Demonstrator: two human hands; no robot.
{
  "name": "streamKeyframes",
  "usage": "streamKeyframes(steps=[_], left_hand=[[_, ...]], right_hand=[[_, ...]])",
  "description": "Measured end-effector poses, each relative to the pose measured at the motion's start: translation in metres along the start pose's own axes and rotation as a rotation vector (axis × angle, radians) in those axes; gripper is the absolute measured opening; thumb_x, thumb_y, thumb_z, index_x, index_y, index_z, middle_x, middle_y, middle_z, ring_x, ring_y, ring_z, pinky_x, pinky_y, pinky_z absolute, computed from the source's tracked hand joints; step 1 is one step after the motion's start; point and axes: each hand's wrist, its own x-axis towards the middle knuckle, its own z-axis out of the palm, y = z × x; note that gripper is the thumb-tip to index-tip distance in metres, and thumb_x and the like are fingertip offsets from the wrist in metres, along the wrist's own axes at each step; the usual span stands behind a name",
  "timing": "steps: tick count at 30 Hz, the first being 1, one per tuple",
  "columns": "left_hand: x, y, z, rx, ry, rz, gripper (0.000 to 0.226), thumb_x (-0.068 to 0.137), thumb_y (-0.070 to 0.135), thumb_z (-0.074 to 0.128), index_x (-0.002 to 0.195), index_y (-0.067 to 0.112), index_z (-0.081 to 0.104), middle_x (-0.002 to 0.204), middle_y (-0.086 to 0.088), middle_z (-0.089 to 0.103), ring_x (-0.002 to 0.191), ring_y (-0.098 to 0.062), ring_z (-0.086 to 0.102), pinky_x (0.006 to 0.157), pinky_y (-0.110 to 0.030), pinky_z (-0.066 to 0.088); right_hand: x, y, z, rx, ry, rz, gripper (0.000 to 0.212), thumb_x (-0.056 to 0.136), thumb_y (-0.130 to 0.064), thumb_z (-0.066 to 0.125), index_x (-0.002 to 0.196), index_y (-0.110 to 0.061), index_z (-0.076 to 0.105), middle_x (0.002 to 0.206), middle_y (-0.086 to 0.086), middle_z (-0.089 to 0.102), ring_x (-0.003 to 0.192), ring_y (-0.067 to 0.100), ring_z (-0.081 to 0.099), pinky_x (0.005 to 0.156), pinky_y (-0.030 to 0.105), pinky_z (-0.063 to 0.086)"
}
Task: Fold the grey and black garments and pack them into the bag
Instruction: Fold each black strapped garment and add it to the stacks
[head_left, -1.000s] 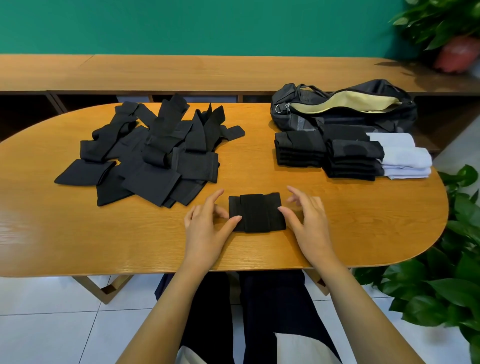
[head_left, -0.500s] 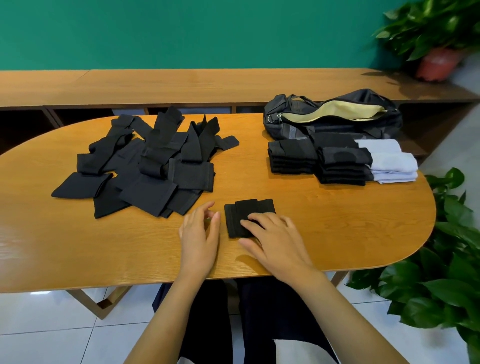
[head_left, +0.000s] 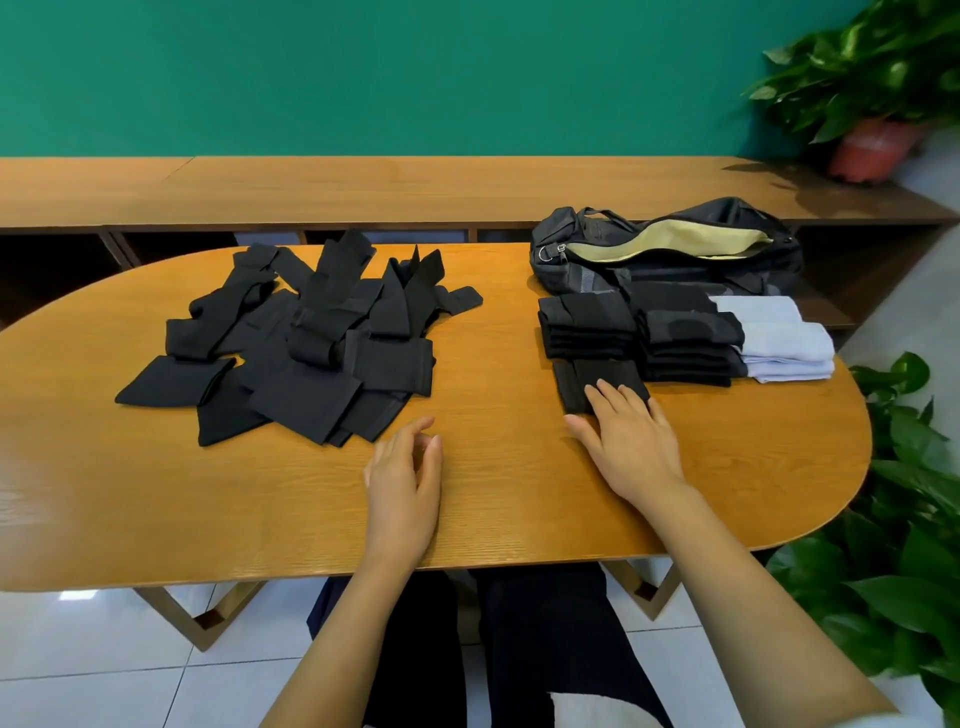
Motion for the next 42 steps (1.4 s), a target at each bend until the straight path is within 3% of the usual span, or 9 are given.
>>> streamKeyframes(steps=[9,12,17,22,25,29,33,36,42], left_hand=[[0.001,-0.002,0.000,-0.009,0.014,0.024,0.025,0.100,0.023,0.051,0.124,0.023,0.058,0.103,0.028,0.049,0.105,-0.011,0.053,0.098,-0.050,0.043],[0.004,-0.004,-0.004,0.043,0.030,0.068,0.023,0.097,0.019,0.057,0.119,0.022,0.061,0.102,0.021,0.056,0.104,-0.008,0.050,0.097,-0.049,0.043],[0.019,-0.018,-0.034,0.367,0.154,0.223,0.027,0.091,0.019,0.064,0.118,0.018,0.063,0.119,0.003,0.059,0.117,-0.019,0.048,0.110,-0.050,0.031],[0.033,-0.048,-0.057,0.635,0.045,0.095,0.045,0.097,0.035,0.053,0.139,0.018,0.050,0.152,-0.006,0.038,0.145,-0.025,0.024,0.119,-0.054,0.001],[0.034,-0.054,-0.057,0.648,-0.033,0.017,0.050,0.100,0.042,0.042,0.145,0.020,0.042,0.158,-0.002,0.026,0.149,-0.020,0.012,0.118,-0.055,-0.007],[0.034,-0.053,-0.057,0.639,-0.024,0.012,0.048,0.101,0.041,0.041,0.144,0.020,0.043,0.158,-0.001,0.027,0.149,-0.019,0.012,0.118,-0.055,-0.007],[0.034,-0.053,-0.058,0.619,-0.014,0.007,0.046,0.101,0.039,0.041,0.143,0.020,0.045,0.158,-0.001,0.028,0.148,-0.019,0.013,0.118,-0.055,-0.007],[0.034,-0.053,-0.058,0.614,-0.016,-0.001,0.046,0.101,0.039,0.041,0.143,0.020,0.044,0.158,0.000,0.027,0.149,-0.018,0.012,0.118,-0.055,-0.007],[0.033,-0.053,-0.057,0.620,-0.017,0.006,0.046,0.102,0.038,0.041,0.144,0.020,0.044,0.159,0.000,0.026,0.149,-0.018,0.010,0.117,-0.055,-0.009]], right_hand=[[-0.003,-0.011,0.000,0.042,0.041,-0.027,0.066,0.098,-0.060,0.019,0.152,-0.023,0.027,0.159,-0.002,0.025,0.148,0.018,0.015,0.121,0.042,0.009],[-0.007,-0.025,0.000,0.069,0.048,-0.088,0.065,0.098,-0.059,0.019,0.151,-0.023,0.032,0.158,-0.003,0.028,0.148,0.018,0.016,0.121,0.041,0.008],[-0.011,-0.054,0.004,0.140,0.031,-0.218,0.067,0.096,-0.060,0.015,0.149,-0.024,0.035,0.158,-0.005,0.028,0.148,0.014,0.013,0.122,0.039,0.005],[0.000,-0.099,0.004,0.182,-0.040,-0.383,0.058,0.100,-0.056,0.023,0.150,-0.028,0.032,0.160,-0.007,0.020,0.149,0.014,0.007,0.121,0.042,0.002],[0.012,-0.128,0.001,0.196,-0.079,-0.471,0.054,0.102,-0.052,0.026,0.150,-0.028,0.033,0.162,-0.007,0.012,0.150,0.016,0.000,0.120,0.047,0.003],[0.029,-0.147,0.001,0.096,-0.115,-0.488,0.051,0.104,-0.046,0.030,0.148,-0.022,0.038,0.163,-0.006,0.006,0.150,0.018,-0.005,0.120,0.049,0.004],[0.036,-0.150,0.002,0.030,-0.145,-0.504,0.056,0.104,-0.046,0.030,0.152,-0.017,0.030,0.163,-0.006,0.006,0.150,0.018,-0.004,0.121,0.049,0.003],[0.030,-0.144,-0.001,0.053,-0.045,-0.527,0.055,0.104,-0.045,0.031,0.150,-0.015,0.032,0.162,-0.005,0.015,0.150,0.016,0.003,0.121,0.044,0.004],[0.004,-0.100,0.002,0.059,0.177,-0.578,0.043,0.101,-0.041,0.037,0.121,-0.017,0.068,0.136,-0.003,0.059,0.134,0.015,0.043,0.117,0.038,0.020]])
